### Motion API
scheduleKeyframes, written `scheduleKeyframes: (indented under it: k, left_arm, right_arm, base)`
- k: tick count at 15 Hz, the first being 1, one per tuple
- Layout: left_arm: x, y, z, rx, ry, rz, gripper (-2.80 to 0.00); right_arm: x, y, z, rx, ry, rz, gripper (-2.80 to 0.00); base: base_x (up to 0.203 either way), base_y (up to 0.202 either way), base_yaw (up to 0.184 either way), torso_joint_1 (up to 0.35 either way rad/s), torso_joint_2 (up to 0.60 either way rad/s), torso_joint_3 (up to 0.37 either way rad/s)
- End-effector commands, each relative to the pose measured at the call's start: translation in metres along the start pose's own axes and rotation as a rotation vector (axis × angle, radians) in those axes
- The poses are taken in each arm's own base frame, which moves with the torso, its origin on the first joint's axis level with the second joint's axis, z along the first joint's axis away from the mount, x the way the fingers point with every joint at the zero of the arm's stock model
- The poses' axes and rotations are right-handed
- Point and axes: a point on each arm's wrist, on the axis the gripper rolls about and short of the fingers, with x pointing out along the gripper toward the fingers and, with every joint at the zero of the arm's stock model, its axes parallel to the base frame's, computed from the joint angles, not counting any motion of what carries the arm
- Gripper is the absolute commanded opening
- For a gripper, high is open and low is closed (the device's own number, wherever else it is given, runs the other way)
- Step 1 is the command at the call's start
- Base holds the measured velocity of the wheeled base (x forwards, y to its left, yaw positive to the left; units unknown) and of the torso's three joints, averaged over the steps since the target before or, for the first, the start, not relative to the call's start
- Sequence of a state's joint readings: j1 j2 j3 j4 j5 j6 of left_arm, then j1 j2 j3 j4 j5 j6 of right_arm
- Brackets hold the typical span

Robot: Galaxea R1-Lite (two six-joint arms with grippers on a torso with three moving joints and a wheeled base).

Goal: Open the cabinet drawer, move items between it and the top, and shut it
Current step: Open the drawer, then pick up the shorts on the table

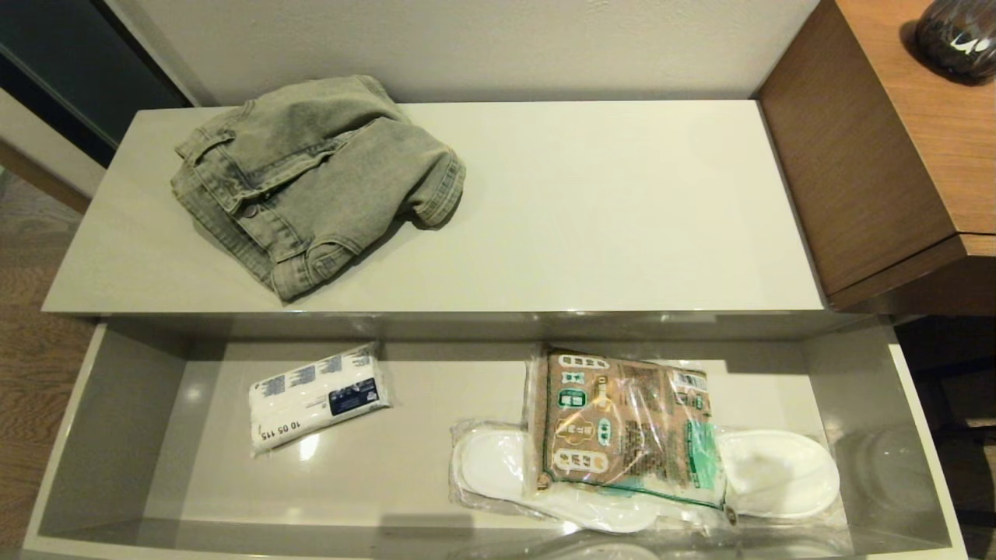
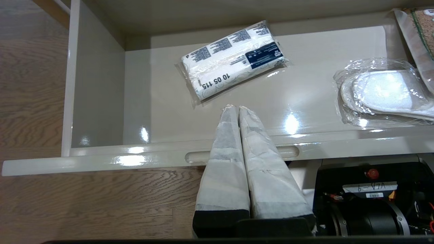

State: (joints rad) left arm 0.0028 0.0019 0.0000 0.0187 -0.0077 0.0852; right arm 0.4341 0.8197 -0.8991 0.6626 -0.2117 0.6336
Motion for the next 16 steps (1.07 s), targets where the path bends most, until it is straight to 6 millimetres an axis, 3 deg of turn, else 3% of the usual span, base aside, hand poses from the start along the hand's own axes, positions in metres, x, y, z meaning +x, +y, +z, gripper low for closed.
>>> scheduleKeyframes:
  k: [1,4,9,12,14,16]
  left_arm:
    - [0.0,0.0,0.0,0.001,0.001,0.0,-2.8]
    - [0.0,0.0,0.0,0.001,0.001,0.0,-2.8]
    - [0.0,0.0,0.0,0.001,0.001,0.0,-2.8]
    - [0.0,0.0,0.0,0.001,0.001,0.0,-2.8]
    - [0.0,0.0,0.0,0.001,0.001,0.0,-2.8]
    - [0.0,0.0,0.0,0.001,0.001,0.0,-2.8]
  right_arm:
    - [-0.027,0.012,0.028,0.035,-0.096,0.045,-2.8]
    - [-0.06,0.014,0.04,0.038,-0.111,0.089,-2.8]
    - [-0.135,0.002,0.031,-0.006,-0.045,0.302,-2.8]
    - [-0.16,0.007,0.007,0.053,0.001,0.337,-2.8]
    - [-0.173,0.01,-0.021,0.059,-0.019,0.336,-2.8]
    - [-0.173,0.008,-0.038,0.018,-0.007,0.339,-2.8]
  base:
    - [0.0,0.0,0.0,0.0,0.0,0.0]
    - [0.0,0.0,0.0,0.0,0.0,0.0]
    - [0.0,0.0,0.0,0.0,0.0,0.0]
    - [0.0,0.0,0.0,0.0,0.0,0.0]
    - [0.0,0.0,0.0,0.0,0.0,0.0]
    - [0.0,0.0,0.0,0.0,0.0,0.0]
